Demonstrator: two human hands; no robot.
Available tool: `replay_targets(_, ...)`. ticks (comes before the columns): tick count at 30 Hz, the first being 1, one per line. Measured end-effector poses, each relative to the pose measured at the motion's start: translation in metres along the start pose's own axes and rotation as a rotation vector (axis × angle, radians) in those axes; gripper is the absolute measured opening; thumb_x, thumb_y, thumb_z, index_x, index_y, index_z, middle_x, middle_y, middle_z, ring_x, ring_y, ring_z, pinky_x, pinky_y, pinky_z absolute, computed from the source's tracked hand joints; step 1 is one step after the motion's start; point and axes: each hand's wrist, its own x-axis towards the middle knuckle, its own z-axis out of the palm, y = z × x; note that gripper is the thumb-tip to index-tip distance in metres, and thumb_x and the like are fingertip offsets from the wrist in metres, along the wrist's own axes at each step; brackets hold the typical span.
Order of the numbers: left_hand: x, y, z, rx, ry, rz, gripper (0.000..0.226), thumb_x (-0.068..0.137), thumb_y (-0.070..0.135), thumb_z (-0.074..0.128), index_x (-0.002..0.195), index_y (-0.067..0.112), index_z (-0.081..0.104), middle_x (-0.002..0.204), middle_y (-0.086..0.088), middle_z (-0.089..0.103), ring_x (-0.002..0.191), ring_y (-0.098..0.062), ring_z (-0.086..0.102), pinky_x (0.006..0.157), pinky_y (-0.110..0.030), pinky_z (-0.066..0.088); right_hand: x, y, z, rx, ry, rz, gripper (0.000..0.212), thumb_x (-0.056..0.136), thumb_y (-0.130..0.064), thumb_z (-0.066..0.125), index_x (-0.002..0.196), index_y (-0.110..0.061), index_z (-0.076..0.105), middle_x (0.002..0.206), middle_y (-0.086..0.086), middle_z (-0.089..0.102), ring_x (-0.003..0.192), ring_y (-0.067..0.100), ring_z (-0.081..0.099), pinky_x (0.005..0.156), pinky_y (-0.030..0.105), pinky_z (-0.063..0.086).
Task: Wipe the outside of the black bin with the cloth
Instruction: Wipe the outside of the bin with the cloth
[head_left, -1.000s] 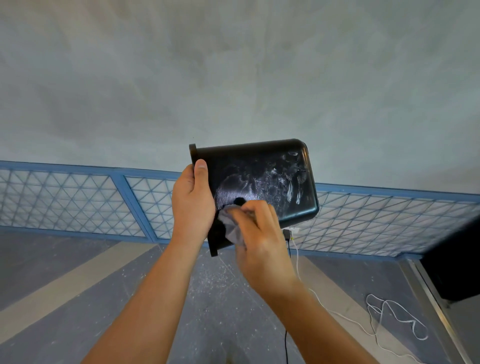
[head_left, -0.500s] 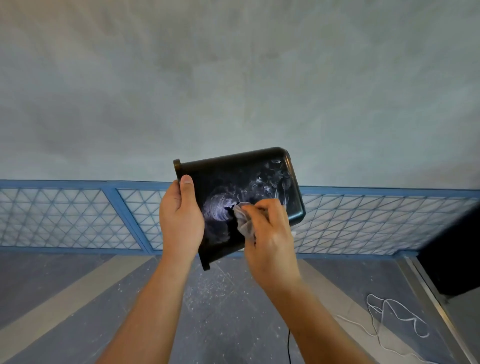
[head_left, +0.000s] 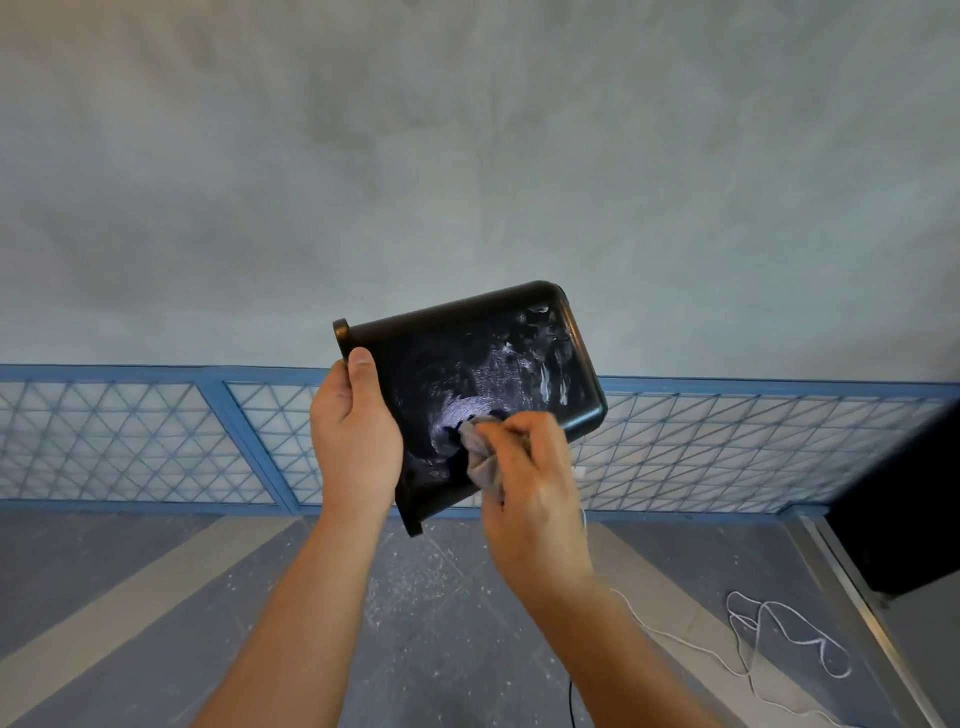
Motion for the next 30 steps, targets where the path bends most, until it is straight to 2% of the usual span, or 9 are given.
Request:
replay_targets(2, 0.0, 0.001, -0.001, 0.007, 0.008, 0.009, 0.039, 0.112, 0.046, 0.04, 0.094, 0.022, 0.066, 0.086, -0.001, 0.062, 0.076, -0.008, 0.06, 0.072, -0.029, 0.051, -0.013, -0.005, 0.003, 0.015, -0.036, -0.047, 0.027, 0.099, -0.007, 0.062, 0.124, -0.002, 0.069, 0.118, 0.009, 0.057, 0.101, 0.022, 0.059, 0.083, 0.032, 0.056)
replay_targets(5, 0.002, 0.001, -0.008, 0.003, 0.004, 0.006, 0.042, 0.112, 0.048, 0.04, 0.1, 0.018, 0.067, 0.091, -0.011, 0.064, 0.081, -0.013, 0.061, 0.077, -0.034, 0.052, -0.013, 0.015, -0.004, 0.079, 0.002, 0.022, 0.024, 0.103, -0.013, 0.062, 0.123, -0.002, 0.069, 0.121, 0.006, 0.054, 0.104, 0.022, 0.061, 0.087, 0.033, 0.058)
replay_targets(8, -0.003, 0.001, -0.009, 0.005, 0.001, 0.023, 0.042, 0.112, 0.047, 0.039, 0.098, 0.018, 0.066, 0.087, -0.009, 0.063, 0.074, -0.003, 0.059, 0.07, -0.024, 0.052, 0.001, 0.025, -0.009, 0.022, 0.044, 0.092, 0.024, 0.101, -0.012, 0.064, 0.122, -0.002, 0.068, 0.122, 0.005, 0.051, 0.103, 0.02, 0.06, 0.086, 0.035, 0.058)
replay_targets(10, -0.007, 0.003, -0.005, 0.014, 0.003, 0.043, 0.04, 0.112, 0.045, 0.039, 0.094, 0.019, 0.064, 0.082, 0.0, 0.06, 0.067, 0.003, 0.057, 0.062, -0.014, 0.049, -0.001, 0.005, -0.005, 0.037, 0.046, 0.016, 0.025, 0.105, -0.016, 0.059, 0.121, 0.0, 0.069, 0.119, 0.007, 0.053, 0.101, 0.019, 0.06, 0.087, 0.031, 0.057)
replay_targets(13, -0.01, 0.003, -0.001, 0.029, 0.018, 0.075, 0.041, 0.112, 0.042, 0.041, 0.089, 0.016, 0.062, 0.076, 0.003, 0.059, 0.063, 0.004, 0.056, 0.056, -0.012, 0.045, -0.018, -0.031, 0.003, 0.052, -0.027, -0.101, 0.034, 0.108, -0.019, 0.045, 0.124, -0.002, 0.069, 0.117, 0.01, 0.057, 0.101, 0.021, 0.058, 0.087, 0.03, 0.054)
replay_targets(18, -0.009, 0.004, -0.008, 0.04, 0.028, 0.093, 0.04, 0.113, 0.04, 0.041, 0.092, 0.014, 0.064, 0.078, 0.002, 0.063, 0.064, 0.005, 0.06, 0.059, -0.011, 0.046, 0.011, -0.026, 0.0, -0.018, -0.044, -0.083, 0.035, 0.096, -0.01, 0.053, 0.126, -0.002, 0.068, 0.116, 0.012, 0.057, 0.1, 0.025, 0.057, 0.081, 0.035, 0.056)
replay_targets(22, -0.004, 0.007, -0.017, 0.023, 0.028, 0.06, 0.044, 0.112, 0.048, 0.037, 0.097, 0.016, 0.065, 0.086, -0.003, 0.065, 0.071, -0.001, 0.062, 0.069, -0.025, 0.052, 0.009, -0.011, -0.011, -0.048, -0.018, -0.046, 0.032, 0.093, -0.005, 0.066, 0.126, -0.003, 0.068, 0.118, 0.008, 0.055, 0.103, 0.021, 0.057, 0.082, 0.032, 0.057)
replay_targets(26, -0.008, 0.006, -0.011, 0.038, 0.035, 0.105, 0.043, 0.113, 0.041, 0.04, 0.091, 0.013, 0.063, 0.078, -0.001, 0.061, 0.063, 0.003, 0.057, 0.057, -0.014, 0.047, -0.003, -0.031, 0.001, -0.022, -0.093, -0.09, 0.04, 0.089, 0.003, 0.068, 0.128, -0.004, 0.067, 0.118, 0.007, 0.055, 0.104, 0.021, 0.055, 0.082, 0.031, 0.055)
replay_targets(30, -0.009, 0.006, -0.009, 0.017, 0.01, 0.069, 0.045, 0.112, 0.043, 0.04, 0.094, 0.011, 0.066, 0.079, -0.003, 0.063, 0.064, -0.001, 0.059, 0.059, -0.016, 0.049, 0.029, -0.023, -0.001, -0.048, -0.027, -0.031, 0.042, 0.088, 0.005, 0.067, 0.129, -0.002, 0.067, 0.119, 0.01, 0.056, 0.105, 0.025, 0.057, 0.082, 0.035, 0.059)
